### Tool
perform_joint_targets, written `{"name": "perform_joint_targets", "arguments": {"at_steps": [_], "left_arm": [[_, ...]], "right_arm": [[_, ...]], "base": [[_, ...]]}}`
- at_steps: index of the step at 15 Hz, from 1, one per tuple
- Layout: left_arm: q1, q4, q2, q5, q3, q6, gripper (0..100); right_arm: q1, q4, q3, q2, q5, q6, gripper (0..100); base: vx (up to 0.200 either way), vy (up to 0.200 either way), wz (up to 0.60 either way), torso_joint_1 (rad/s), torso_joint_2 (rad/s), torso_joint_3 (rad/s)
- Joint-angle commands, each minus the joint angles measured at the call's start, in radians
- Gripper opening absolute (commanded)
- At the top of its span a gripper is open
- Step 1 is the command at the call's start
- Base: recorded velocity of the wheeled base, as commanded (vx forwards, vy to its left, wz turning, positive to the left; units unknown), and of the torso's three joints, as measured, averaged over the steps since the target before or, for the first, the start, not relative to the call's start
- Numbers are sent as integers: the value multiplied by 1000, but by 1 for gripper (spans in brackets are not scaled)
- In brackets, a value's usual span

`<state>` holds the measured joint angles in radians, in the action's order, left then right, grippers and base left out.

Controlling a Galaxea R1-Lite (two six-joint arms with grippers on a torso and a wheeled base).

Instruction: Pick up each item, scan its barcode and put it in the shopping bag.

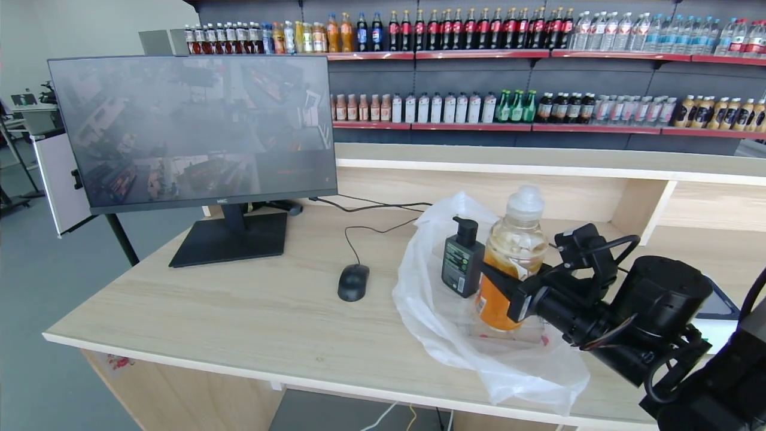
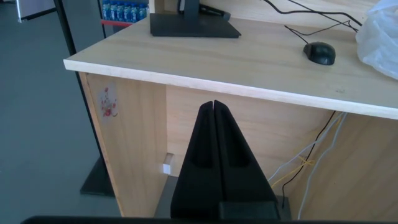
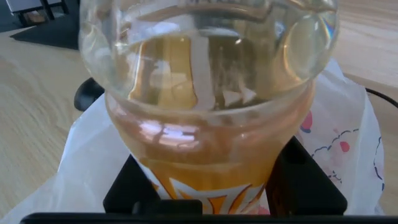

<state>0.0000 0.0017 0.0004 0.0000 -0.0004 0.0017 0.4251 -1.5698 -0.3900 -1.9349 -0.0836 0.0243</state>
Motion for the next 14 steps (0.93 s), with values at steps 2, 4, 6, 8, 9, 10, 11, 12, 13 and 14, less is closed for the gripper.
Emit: {"name": "perform_joint_targets", "arguments": {"at_steps": [2, 4, 6, 8, 9, 10, 11, 12, 13, 14], "left_arm": [[0, 0, 0, 0, -1, 0, 0], [0, 0, 0, 0, 0, 0, 0], [0, 0, 0, 0, 0, 0, 0], [0, 0, 0, 0, -1, 0, 0], [0, 0, 0, 0, 0, 0, 0], [0, 0, 0, 0, 0, 0, 0], [0, 0, 0, 0, -1, 0, 0], [0, 0, 0, 0, 0, 0, 0], [0, 0, 0, 0, 0, 0, 0], [0, 0, 0, 0, 0, 0, 0]], "right_arm": [[1, -1, 2, -39, -1, 0, 0], [1, -1, 11, -52, -1, 0, 0], [3, -1, 13, -58, -1, 0, 0], [3, -1, 19, -62, -1, -1, 0], [3, -1, 19, -65, -1, -1, 0], [3, -1, 20, -70, -1, -4, 0], [3, -1, 22, -72, -1, -7, 0], [3, -1, 22, -73, -1, -9, 0], [3, -1, 37, -70, -1, -9, 0], [3, -1, 62, -68, -1, -9, 0]], "base": [[0, 0, 0, 0, 0, 0], [0, 0, 0, 0, 0, 0], [0, 0, 0, 0, 0, 0], [0, 0, 0, 0, 0, 0], [0, 0, 0, 0, 0, 0], [0, 0, 0, 0, 0, 0], [0, 0, 0, 0, 0, 0], [0, 0, 0, 0, 0, 0], [0, 0, 0, 0, 0, 0], [0, 0, 0, 0, 0, 0]]}}
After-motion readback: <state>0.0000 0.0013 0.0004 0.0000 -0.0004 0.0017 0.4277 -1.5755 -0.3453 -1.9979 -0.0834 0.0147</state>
